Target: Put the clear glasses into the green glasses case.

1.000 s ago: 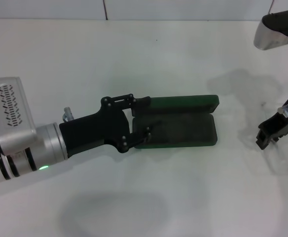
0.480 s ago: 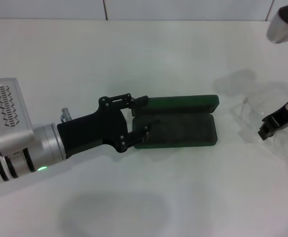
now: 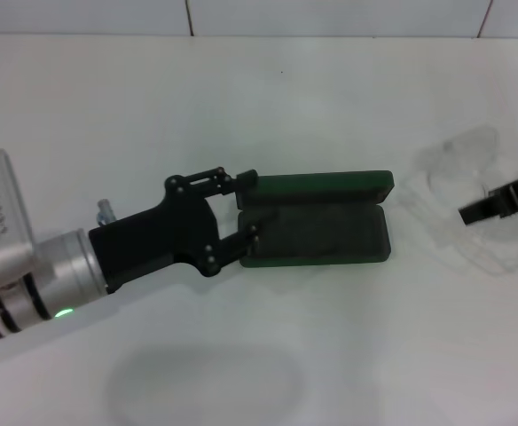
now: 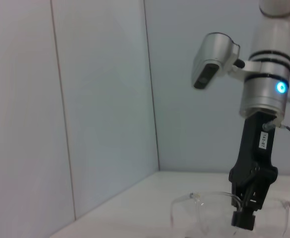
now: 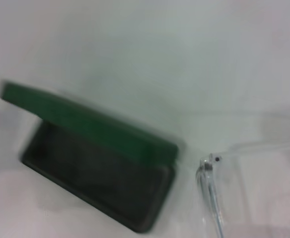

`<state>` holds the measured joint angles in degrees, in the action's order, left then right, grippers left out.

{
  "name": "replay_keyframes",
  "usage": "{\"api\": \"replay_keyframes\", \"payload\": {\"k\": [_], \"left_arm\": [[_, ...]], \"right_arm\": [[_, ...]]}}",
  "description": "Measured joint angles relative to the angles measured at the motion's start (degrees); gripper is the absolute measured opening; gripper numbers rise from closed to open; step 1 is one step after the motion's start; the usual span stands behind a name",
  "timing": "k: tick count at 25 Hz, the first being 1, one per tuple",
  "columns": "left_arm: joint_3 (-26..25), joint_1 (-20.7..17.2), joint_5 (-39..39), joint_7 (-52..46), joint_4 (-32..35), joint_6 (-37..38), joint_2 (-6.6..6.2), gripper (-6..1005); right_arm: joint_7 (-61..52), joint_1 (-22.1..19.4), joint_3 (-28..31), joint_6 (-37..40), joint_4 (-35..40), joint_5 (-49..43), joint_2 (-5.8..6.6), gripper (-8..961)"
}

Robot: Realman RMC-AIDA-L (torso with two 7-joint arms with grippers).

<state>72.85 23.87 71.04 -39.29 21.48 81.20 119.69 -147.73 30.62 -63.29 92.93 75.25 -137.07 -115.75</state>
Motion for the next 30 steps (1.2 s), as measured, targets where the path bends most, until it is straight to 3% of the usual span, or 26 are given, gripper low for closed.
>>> {"api": "replay_keyframes", "payload": {"k": [4,8,16,21,30], "left_arm": [[-0.27,-1.92,-4.42,0.0,0.05,2.97,-0.27,527],[-0.29,-3.17,-8.43,-1.17,-0.12,5.33,-0.51,527],[-2.12,-0.54,-9.15,-9.37,0.1,6.21,-0.43,527],[-3.14,3.05,-11.76,-11.68,-0.1,7.51,-0.14,527],[-1.24,7.74,-13.66,-12.15,-3.11,15.75,0.59,527]], "right_arm": [[12.93,-3.64,6.67,0.53,-1.27,11.03,-0.01,123],[24.19,-5.65,9.28,0.96,-4.35,18.61,0.01,123],[68.71,-7.6,10.4,4.75,-18.71,37.01,0.36,123],[82.75,-6.67,9.46,8.31,-22.02,37.2,0.44,122],[91.79,-4.26,7.81,8.08,-24.76,33.83,0.22,122]]}}
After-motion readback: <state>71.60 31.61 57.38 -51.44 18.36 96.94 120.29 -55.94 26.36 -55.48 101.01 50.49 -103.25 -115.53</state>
